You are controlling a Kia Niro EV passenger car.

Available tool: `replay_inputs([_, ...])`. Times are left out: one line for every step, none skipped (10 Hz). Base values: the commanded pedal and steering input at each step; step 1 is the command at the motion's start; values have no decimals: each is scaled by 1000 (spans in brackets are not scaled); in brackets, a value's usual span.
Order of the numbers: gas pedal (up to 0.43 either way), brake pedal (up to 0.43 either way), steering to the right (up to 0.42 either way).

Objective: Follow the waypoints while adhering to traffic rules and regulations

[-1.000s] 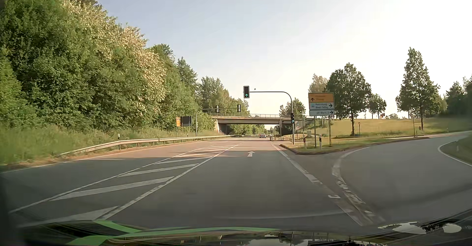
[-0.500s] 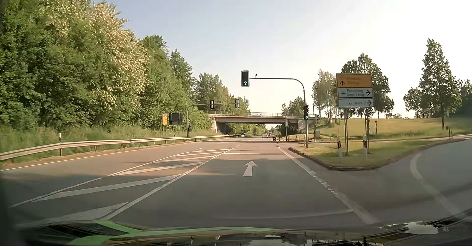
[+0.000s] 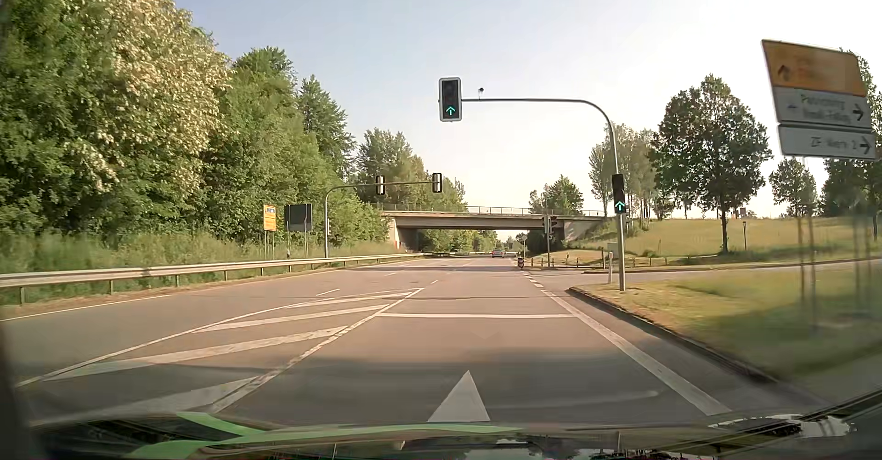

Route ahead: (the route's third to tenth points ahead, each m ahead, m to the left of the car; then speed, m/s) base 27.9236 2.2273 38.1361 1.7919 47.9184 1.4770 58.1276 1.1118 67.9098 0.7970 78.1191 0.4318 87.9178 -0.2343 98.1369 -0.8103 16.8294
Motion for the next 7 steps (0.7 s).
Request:
replay_inputs([248, 0, -1])
replay_inputs([248, 0, -1])
replay_inputs([248, 0, -1])
replay_inputs([248, 0, -1])
replay_inputs([248, 0, -1])
replay_inputs([248, 0, 0])
replay_inputs([248, 0, 5])
